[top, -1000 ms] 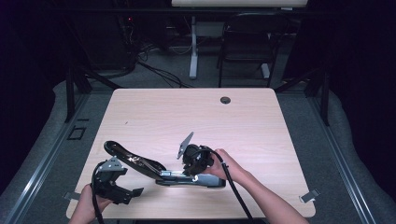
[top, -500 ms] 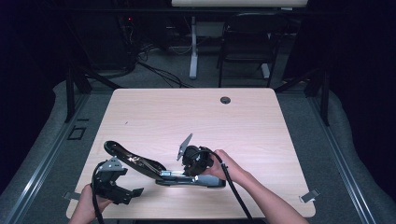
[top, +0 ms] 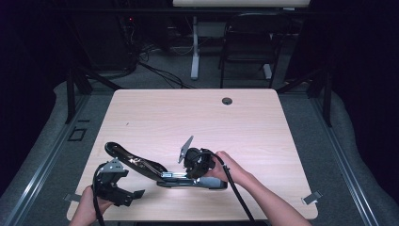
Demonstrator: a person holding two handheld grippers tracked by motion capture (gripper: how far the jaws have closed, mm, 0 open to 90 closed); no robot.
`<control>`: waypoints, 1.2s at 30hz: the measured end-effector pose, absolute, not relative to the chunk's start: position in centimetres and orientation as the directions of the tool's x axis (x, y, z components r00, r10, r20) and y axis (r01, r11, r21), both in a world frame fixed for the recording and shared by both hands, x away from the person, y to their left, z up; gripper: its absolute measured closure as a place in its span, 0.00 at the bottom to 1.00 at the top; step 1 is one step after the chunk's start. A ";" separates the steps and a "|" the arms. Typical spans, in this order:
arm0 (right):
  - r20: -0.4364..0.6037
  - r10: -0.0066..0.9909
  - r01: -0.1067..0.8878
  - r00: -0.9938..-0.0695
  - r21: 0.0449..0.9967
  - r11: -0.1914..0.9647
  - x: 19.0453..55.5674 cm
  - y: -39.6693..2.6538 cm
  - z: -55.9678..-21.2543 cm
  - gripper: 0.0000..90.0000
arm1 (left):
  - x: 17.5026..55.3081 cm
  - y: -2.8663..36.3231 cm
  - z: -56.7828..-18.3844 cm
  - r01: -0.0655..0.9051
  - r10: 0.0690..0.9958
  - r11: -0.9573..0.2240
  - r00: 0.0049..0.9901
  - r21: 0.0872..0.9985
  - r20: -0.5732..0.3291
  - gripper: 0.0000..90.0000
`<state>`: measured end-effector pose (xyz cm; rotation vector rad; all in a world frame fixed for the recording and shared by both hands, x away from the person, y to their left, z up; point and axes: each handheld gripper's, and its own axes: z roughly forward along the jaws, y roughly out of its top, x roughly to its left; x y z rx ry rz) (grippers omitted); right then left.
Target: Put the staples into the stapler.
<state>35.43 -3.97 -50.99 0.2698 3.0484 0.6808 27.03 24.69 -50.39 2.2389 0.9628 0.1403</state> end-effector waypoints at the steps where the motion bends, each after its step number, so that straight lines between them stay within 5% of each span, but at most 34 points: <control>1: 0.031 0.169 0.166 -0.985 0.423 0.891 35.4 -4.0 -51.0 0.85 | 27.0 24.7 -50.4 0.601 0.675 -0.490 0.720 0.631 -0.161 0.00; 13: 0.035 0.165 0.165 -0.986 0.411 0.897 35.4 -4.0 -51.2 0.82 | 27.0 24.7 -50.4 0.603 0.678 -0.487 0.717 0.632 -0.162 0.00; 36: 0.128 0.270 0.296 -0.954 0.515 0.804 36.2 -7.6 -50.0 0.31 | 26.9 25.0 -50.1 0.602 0.694 -0.456 0.701 0.656 -0.162 0.00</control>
